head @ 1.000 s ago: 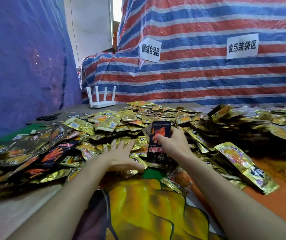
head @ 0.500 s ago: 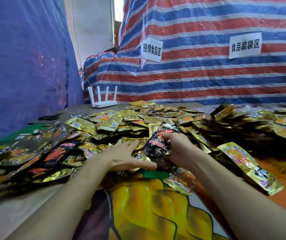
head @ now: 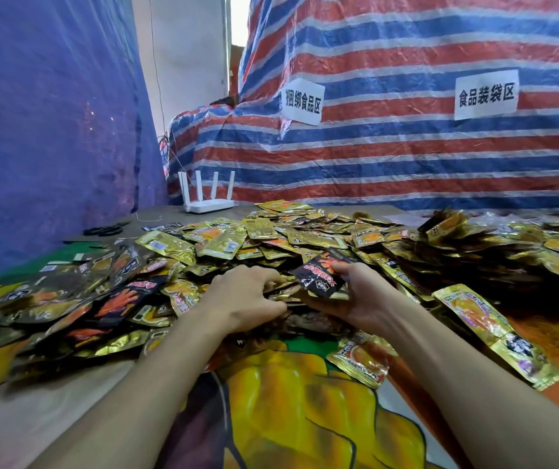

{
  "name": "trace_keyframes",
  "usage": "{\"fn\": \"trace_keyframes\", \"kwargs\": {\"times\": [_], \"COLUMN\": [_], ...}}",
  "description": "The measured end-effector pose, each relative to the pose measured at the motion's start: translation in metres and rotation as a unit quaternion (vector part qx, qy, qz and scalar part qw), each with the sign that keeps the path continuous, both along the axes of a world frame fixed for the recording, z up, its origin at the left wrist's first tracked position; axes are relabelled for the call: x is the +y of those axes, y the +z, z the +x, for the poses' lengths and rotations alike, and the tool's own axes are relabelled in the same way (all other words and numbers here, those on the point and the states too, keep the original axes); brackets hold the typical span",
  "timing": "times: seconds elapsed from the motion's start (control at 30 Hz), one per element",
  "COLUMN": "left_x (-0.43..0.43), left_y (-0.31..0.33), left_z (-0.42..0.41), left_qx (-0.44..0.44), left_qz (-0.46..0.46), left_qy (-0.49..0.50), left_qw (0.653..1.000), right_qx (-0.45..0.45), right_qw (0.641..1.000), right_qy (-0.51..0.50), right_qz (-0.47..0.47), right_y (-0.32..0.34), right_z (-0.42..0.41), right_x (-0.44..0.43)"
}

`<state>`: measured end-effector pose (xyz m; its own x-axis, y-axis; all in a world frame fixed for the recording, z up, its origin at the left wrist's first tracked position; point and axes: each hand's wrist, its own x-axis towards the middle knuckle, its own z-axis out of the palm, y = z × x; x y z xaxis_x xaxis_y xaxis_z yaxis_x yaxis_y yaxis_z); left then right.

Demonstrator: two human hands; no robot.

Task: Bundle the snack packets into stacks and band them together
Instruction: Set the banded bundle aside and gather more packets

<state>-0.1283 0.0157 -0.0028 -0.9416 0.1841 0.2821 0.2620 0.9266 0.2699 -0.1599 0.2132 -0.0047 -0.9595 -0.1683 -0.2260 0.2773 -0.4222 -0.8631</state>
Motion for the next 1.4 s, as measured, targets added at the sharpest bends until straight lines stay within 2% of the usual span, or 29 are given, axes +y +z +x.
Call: {"fn": "trace_keyframes", "kwargs": {"times": [0.17,0.3,0.4,0.5,0.6,0.73,0.8,0.9,1.0,1.03,1.1,1.17,1.2,1.3,1.33,1.4], "left_x": [0.000,-0.008,-0.008,-0.001,-0.001,0.001,0.006,0.012,0.021,0.025,0.033,0.041,0.043,0.043,0.041,0.039], "left_y": [0.003,0.006,0.008,0.011,0.016,0.018,0.015,0.008,0.001,-0.001,-0.004,-0.007,-0.007,-0.003,-0.002,-0.001], "left_z": [0.000,-0.001,0.000,0.004,0.007,0.011,0.010,0.007,0.005,0.005,0.006,0.007,0.008,0.012,0.013,0.017], "left_qx": [0.104,0.190,0.203,0.190,0.203,0.154,0.158,0.164,0.164,0.163,0.170,0.168,0.150,0.048,0.017,-0.039], "left_qz": [0.128,0.252,0.324,0.404,0.448,0.504,0.520,0.576,0.608,0.609,0.581,0.561,0.579,0.700,0.719,0.712], "left_qy": [-0.022,0.040,0.028,-0.028,-0.061,-0.130,-0.123,-0.093,-0.080,-0.078,-0.074,-0.068,-0.066,-0.092,-0.110,-0.136], "left_qw": [0.986,0.948,0.924,0.894,0.869,0.840,0.830,0.796,0.773,0.772,0.792,0.808,0.798,0.706,0.686,0.688], "right_qx": [0.016,0.076,0.198,0.303,0.377,0.386,0.386,0.361,0.324,0.317,0.311,0.328,0.350,0.421,0.442,0.460], "right_qw": [1.000,0.988,0.952,0.910,0.873,0.879,0.883,0.904,0.920,0.925,0.932,0.926,0.914,0.874,0.866,0.864], "right_qy": [-0.012,-0.131,-0.216,-0.248,-0.262,-0.207,-0.175,-0.132,-0.128,-0.131,-0.126,-0.132,-0.146,-0.184,-0.183,-0.164], "right_qz": [0.019,0.042,0.088,0.133,0.167,0.189,0.201,0.187,0.177,0.163,0.136,0.132,0.141,0.157,0.148,0.121], "right_y": [0.003,0.007,0.006,0.006,0.010,0.009,0.005,-0.002,-0.010,-0.012,-0.014,-0.015,-0.016,-0.019,-0.019,-0.021], "right_z": [-0.003,-0.007,-0.006,0.004,0.013,0.023,0.027,0.031,0.031,0.032,0.034,0.035,0.034,0.031,0.032,0.035], "right_x": [-0.001,-0.003,-0.004,-0.005,-0.010,-0.027,-0.037,-0.049,-0.057,-0.060,-0.065,-0.066,-0.065,-0.059,-0.058,-0.057]}}
